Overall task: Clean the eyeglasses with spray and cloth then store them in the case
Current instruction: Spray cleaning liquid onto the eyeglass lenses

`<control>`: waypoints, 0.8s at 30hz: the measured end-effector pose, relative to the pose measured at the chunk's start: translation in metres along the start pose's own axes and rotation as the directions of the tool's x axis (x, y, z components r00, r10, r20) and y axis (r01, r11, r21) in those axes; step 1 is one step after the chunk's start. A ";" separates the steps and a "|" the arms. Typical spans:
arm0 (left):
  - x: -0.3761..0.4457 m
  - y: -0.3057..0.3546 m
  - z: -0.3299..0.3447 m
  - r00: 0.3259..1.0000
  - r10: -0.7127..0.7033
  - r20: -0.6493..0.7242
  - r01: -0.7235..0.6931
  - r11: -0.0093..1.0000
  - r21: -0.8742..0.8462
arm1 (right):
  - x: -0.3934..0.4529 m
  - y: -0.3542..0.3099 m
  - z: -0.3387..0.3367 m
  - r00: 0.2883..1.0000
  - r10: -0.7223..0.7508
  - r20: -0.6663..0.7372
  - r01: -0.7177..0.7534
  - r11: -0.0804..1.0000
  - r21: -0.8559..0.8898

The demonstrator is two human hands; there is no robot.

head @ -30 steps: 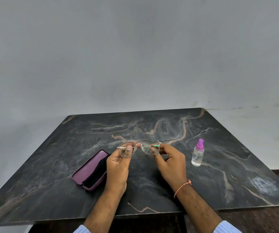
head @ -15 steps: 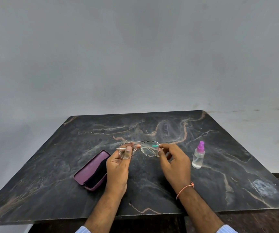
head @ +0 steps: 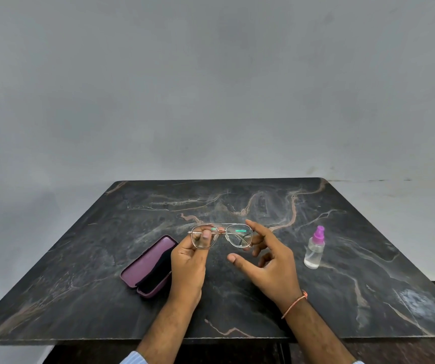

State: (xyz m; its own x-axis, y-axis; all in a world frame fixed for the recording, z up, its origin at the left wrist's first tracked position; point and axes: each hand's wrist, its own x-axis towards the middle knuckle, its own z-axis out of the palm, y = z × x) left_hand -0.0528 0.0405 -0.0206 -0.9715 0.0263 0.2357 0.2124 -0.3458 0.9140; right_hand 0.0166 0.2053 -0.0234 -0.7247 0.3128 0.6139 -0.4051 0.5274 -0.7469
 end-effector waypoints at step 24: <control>0.001 0.007 -0.004 0.935 0.316 0.162 -0.355 0.853 0.384 | 0.004 -0.001 -0.008 0.987 -0.099 -0.126 0.101 0.995 0.009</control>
State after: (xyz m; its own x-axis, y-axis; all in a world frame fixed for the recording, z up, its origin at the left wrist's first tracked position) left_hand -0.0530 0.0340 -0.0154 -0.8238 0.0669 0.5629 0.5663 0.0558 0.8223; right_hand 0.0182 0.2126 -0.0184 -0.6048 0.3560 0.7124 -0.4815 0.5491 -0.6832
